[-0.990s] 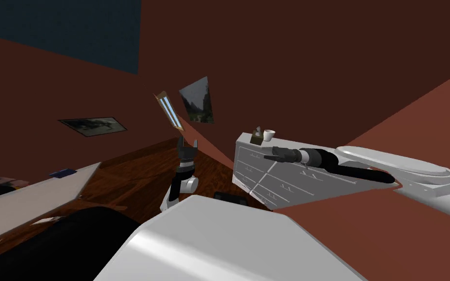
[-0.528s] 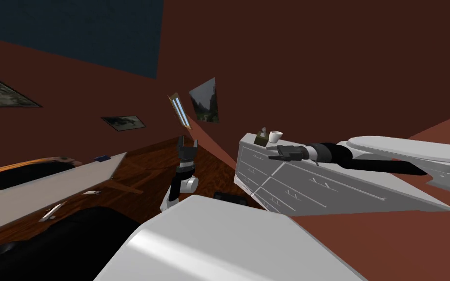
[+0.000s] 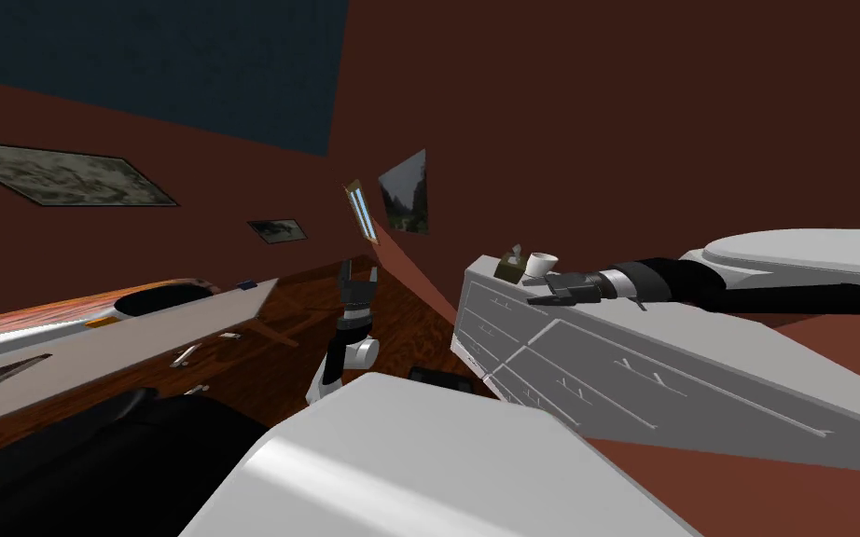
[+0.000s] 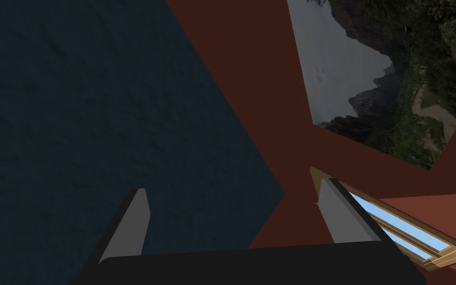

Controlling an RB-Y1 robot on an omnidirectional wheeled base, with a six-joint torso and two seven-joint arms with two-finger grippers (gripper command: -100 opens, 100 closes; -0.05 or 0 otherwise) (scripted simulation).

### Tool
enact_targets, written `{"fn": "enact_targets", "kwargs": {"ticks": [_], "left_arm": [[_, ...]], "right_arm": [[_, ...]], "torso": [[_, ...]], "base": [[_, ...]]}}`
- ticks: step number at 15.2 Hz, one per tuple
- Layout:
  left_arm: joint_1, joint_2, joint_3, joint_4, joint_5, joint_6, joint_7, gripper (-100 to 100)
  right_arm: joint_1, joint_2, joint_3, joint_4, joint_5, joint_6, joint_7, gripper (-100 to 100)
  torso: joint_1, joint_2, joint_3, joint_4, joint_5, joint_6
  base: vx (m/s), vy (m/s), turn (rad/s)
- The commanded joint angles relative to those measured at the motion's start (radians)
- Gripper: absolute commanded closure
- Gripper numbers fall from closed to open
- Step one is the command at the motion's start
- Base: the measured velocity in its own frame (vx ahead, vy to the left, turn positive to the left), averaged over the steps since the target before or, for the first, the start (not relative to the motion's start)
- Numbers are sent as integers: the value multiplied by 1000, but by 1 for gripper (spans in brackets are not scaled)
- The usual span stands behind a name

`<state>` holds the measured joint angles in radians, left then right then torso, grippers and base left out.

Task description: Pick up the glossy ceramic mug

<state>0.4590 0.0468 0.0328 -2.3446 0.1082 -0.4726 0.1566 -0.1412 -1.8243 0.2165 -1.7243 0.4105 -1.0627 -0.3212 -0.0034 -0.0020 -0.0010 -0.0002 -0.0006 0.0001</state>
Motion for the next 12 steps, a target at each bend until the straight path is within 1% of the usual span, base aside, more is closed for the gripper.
{"fn": "enact_targets", "kwargs": {"ticks": [1, 2, 4, 5, 6, 7, 8, 9, 10, 11, 12], "left_arm": [[0, 0, 0, 0, 0, 0, 0, 0], [0, 0, 0, 0, 0, 0, 0, 0], [0, 0, 0, 0, 0, 0, 0, 0], [0, 0, 0, 0, 0, 0, 0, 0], [0, 0, 0, 0, 0, 0, 0, 0], [0, 0, 0, 0, 0, 0, 0, 0], [0, 0, 0, 0, 0, 0, 0, 0], [0, 0, 0, 0, 0, 0, 0, 0], [0, 0, 0, 0, 0, 0, 0, 0], [0, 0, 0, 0, 0, 0, 0, 0], [0, 0, 0, 0, 0, 0, 0, 0]], "right_arm": [[-45, -50, 31, 29, 40, -32, -42, -100], [-45, -67, 31, 29, 40, -32, -42, -100], [-45, -97, 31, 29, 40, -32, -42, -100], [-69, -130, 52, 52, 63, -58, -67, -100], [-69, -153, 52, 52, 63, -58, -67, -100], [-69, -161, 52, 52, 63, -58, -67, -100], [-69, -170, 52, 52, 63, -58, -67, -100], [-90, -200, 75, 74, 86, -83, -91, -100], [-90, -214, 75, 74, 86, -83, -91, -100], [-90, -237, 75, 74, 86, -83, -91, -100], [-90, -239, 75, 74, 86, -83, -91, -100]], "torso": [[0, 0, 0, 0, 0, 0], [0, 0, 0, 0, 0, -1], [-1, 0, 0, 0, 0, 0], [0, -1, 0, 0, 0, 1], [0, -1, 0, 0, 0, -1], [0, -1, -1, 0, 0, -1], [0, -1, 0, 0, 0, 0], [0, -1, 0, 0, 0, 1], [0, -1, -1, 0, 0, -1], [0, -1, -1, 0, 0, -1], [0, -2, -1, 0, 0, 0]], "base": [[-15, -50, 296], [-17, -60, 342], [-10, -37, 71], [-9, -27, 222], [-16, -38, 337], [-13, -37, 176], [-5, -25, 19], [-3, -30, 230], [-3, -39, 329], [-2, -37, 165], [-2, -25, 16]]}}
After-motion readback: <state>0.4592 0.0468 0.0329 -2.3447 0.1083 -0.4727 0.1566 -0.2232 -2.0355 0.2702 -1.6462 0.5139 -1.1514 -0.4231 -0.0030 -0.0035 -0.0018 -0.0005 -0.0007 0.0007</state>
